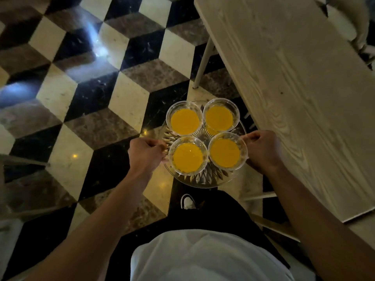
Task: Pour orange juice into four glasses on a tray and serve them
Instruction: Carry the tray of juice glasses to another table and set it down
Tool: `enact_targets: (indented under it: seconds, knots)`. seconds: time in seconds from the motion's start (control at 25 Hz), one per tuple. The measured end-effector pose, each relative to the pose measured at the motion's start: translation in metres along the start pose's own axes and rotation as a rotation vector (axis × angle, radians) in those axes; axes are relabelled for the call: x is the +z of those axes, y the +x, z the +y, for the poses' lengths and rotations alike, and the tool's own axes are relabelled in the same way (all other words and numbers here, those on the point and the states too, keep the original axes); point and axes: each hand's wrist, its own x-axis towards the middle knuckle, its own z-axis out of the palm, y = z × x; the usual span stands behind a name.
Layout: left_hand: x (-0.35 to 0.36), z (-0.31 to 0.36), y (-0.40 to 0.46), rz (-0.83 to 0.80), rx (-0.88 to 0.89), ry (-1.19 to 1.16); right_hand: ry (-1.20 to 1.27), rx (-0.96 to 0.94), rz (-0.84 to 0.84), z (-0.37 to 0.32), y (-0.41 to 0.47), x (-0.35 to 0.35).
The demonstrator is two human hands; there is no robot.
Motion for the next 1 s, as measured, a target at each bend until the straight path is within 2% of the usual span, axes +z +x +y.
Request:
enact_targets:
  seconds: [0.56,0.72,1.0]
  knots:
    - [0.062,0.124,0.126,-0.055,0.010,0.053,0.077,0.097,0.013,-0.057,0.156,0.003]
    - [0.101,0.178,0.163,-0.063,0.015,0.111,0.090,0.131,0.087,-0.066,0.211,-0.015]
    - [0.185,0.265,0.209,-0.174,0.081,0.200,0.116,0.210,0.180,-0.052,0.288,-0.058]
